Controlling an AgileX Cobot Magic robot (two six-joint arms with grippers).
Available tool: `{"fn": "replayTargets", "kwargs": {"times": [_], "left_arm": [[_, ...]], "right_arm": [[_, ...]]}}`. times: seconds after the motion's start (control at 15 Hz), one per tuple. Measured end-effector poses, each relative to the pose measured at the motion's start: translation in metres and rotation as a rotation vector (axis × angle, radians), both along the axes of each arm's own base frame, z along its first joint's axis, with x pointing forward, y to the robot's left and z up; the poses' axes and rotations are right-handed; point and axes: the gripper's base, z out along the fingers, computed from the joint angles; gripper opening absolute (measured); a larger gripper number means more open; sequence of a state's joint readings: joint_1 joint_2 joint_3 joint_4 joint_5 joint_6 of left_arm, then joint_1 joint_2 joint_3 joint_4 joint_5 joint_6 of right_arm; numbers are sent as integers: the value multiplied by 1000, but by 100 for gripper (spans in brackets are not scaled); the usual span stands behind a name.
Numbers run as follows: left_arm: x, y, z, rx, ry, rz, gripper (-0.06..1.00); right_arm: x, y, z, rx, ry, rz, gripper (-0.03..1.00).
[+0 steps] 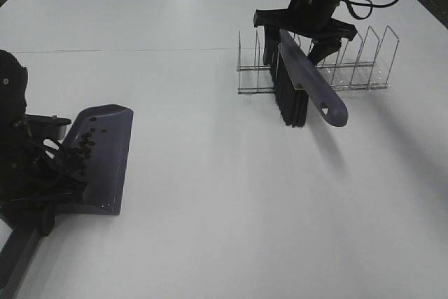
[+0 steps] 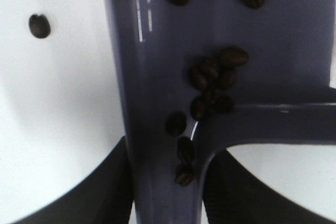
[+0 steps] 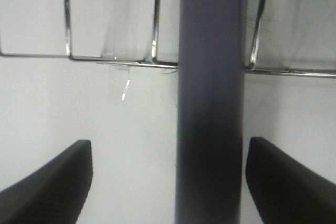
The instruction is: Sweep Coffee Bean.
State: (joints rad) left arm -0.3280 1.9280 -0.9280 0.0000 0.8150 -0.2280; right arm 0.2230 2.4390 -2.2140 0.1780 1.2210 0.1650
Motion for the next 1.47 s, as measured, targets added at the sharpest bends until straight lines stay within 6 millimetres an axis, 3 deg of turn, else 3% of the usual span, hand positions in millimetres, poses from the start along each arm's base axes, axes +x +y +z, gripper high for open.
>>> {"fn": "replayTargets", "kwargs": {"times": [0.33, 0.67, 1.07, 1.13, 1.27, 1.47], "left_arm": [[35, -12, 18, -25, -74, 0, 34], [59, -20, 9, -29, -83, -5, 34], [67, -23, 2, -33, -92, -14, 34], [67, -23, 2, -35, -98, -11, 37], [67, -23, 3, -31, -89, -8, 56], [65, -22, 10, -19, -39, -41, 62]], "right_arm": [[-5, -3, 39, -11, -84, 18, 70], [-10, -6, 62, -16, -132, 19, 70], [-18, -5, 92, 28, -182, 19, 70], [-20, -5, 101, 32, -201, 23, 70], [-29, -7, 127, 39, -257, 38, 70], [-42, -10, 154, 44, -312, 52, 70]]}}
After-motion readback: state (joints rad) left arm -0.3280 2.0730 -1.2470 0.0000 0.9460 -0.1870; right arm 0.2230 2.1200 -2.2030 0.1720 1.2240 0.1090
